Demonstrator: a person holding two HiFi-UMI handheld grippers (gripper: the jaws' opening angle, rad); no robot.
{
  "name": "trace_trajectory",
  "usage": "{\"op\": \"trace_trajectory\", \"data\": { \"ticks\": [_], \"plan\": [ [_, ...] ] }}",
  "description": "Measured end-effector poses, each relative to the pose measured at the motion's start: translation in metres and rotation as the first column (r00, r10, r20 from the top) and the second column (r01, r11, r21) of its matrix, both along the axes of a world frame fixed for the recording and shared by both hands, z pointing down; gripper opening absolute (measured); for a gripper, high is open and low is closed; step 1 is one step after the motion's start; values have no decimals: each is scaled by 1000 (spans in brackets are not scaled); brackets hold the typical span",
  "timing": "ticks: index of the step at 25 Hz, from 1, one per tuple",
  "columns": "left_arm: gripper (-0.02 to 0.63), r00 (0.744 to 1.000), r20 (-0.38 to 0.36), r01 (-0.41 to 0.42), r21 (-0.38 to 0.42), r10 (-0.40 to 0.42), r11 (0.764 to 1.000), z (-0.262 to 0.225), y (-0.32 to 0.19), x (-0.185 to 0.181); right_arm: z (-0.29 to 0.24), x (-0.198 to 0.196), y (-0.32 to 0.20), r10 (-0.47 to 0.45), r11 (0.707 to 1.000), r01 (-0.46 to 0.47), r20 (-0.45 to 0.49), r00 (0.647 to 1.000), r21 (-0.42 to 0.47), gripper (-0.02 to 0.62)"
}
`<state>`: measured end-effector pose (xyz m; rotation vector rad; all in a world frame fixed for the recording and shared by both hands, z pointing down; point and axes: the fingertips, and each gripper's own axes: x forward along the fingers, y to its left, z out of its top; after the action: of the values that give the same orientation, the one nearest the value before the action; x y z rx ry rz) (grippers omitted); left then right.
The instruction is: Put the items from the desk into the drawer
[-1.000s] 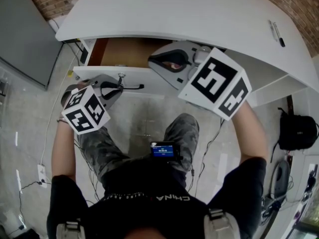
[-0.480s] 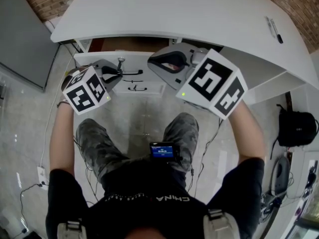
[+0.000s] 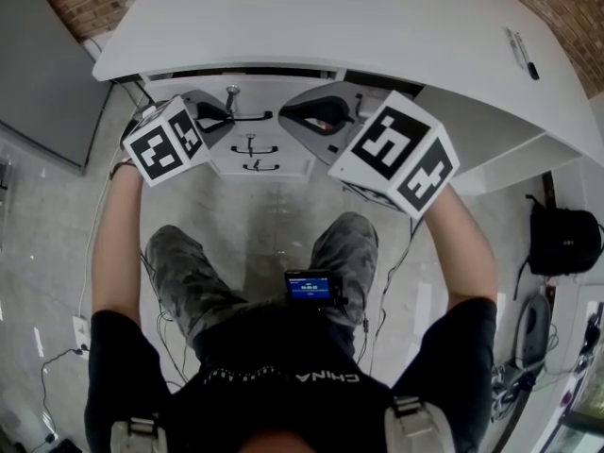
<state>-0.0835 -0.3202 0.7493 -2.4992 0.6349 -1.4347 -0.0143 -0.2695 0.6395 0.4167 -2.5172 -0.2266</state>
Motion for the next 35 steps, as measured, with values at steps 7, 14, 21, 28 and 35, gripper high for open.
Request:
{"op": "trace_trajectory", "data": {
  "ticks": [7, 14, 21, 28, 35],
  "plan": [
    [38, 1000, -7, 14, 8, -14, 1000, 0, -24, 1, 4, -2, -9, 13, 1000, -13, 8, 1000, -3, 17],
    [38, 1000, -21, 6, 24, -5, 1000, 0, -26, 2, 8, -1, -15, 21, 1000, -20, 7, 1000, -21, 17],
    [38, 1000, -14, 4, 110, -2, 994, -4, -25, 4, 18, -7, -14, 5, 1000, -6, -17, 1000, -12, 17],
    [38, 1000, -20, 12, 206, -8, 979, -10, -13, -11, 38, -21, -1, -27, 1000, 26, -68, 997, -6, 17],
    [18, 998, -56, -18, 182, 29, 983, -32, 3, -19, 31, -33, -10, -14, 998, 11, -58, 998, -63, 17]
  ]
}}
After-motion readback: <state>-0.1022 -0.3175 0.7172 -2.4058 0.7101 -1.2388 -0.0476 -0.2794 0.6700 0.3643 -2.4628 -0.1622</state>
